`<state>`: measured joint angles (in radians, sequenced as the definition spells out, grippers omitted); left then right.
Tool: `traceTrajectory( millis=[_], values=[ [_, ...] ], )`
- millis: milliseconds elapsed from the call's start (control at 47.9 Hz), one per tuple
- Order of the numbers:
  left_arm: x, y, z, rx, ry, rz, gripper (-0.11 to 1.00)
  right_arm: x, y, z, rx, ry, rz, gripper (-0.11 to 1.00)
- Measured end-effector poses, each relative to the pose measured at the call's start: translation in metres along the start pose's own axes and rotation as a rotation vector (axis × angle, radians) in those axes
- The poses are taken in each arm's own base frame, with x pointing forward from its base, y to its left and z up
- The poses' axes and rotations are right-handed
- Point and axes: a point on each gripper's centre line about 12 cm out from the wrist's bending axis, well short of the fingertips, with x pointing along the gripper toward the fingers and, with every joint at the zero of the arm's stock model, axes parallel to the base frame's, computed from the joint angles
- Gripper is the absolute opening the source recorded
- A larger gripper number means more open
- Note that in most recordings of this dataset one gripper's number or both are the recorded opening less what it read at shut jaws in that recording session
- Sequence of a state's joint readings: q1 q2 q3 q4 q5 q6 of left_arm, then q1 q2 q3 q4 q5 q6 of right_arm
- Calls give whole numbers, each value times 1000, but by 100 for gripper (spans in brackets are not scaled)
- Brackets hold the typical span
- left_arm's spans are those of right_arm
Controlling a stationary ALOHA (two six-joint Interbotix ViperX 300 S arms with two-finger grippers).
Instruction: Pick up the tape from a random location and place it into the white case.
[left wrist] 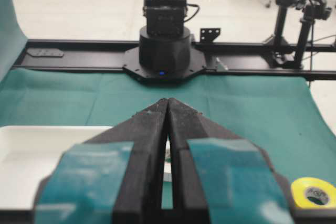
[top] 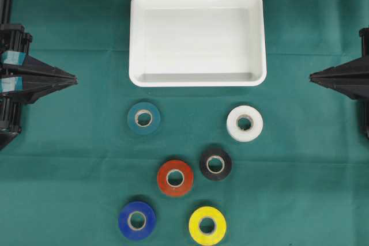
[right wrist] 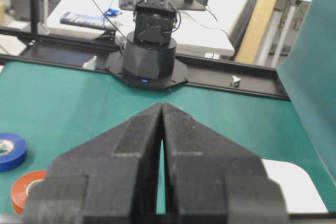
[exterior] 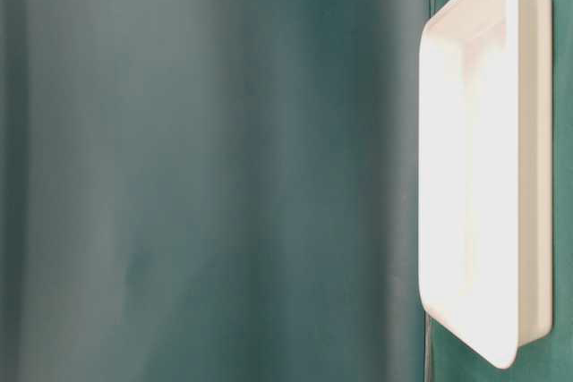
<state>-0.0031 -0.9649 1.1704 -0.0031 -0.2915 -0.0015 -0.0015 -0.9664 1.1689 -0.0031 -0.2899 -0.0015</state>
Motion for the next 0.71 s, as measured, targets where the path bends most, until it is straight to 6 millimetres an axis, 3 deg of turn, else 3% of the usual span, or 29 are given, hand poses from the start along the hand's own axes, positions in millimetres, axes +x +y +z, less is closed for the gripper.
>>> traceTrajectory(
  millis=[188, 584, 709],
  values=[
    [7, 0, -2, 3, 43, 0, 1, 3, 0, -9, -3, 71, 1, 0],
    [10, 0, -3, 3, 58, -1, 4, 2, 0, -6, 0, 117, -1, 1],
    [10, 0, -5, 3, 72, -1, 22, 2, 0, -6, 11, 118, -2, 27]
  ],
)
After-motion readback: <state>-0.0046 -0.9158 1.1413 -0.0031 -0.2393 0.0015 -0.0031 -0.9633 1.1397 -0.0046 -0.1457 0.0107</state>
